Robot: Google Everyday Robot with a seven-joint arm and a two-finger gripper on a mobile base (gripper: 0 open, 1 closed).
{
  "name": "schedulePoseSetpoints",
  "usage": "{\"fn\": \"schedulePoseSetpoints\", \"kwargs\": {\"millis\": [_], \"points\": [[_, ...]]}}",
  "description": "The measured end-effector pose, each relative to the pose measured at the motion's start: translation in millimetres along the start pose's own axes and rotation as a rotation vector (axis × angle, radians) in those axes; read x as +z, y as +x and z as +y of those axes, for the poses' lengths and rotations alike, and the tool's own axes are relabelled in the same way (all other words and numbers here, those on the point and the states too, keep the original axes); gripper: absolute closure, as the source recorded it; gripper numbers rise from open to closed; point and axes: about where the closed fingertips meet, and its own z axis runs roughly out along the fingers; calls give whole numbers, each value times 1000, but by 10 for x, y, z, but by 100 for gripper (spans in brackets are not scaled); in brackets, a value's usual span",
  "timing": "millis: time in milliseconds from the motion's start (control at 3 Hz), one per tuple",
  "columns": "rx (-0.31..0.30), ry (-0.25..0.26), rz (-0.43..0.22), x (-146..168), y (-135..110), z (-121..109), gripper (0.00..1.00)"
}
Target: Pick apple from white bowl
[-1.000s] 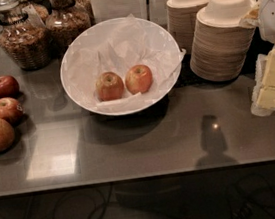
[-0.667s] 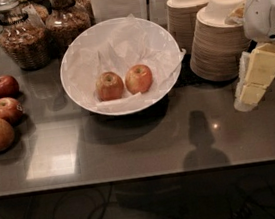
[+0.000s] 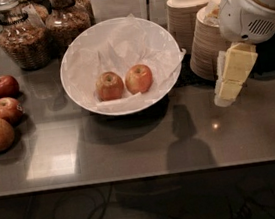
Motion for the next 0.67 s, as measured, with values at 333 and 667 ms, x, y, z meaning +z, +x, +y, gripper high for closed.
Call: {"fn": "schedulePoseSetpoints", "kwargs": {"millis": [333,667], "points": [[21,17,-26,47,-23,-53,0],[37,22,-114,245,-180,-174,0]]}}
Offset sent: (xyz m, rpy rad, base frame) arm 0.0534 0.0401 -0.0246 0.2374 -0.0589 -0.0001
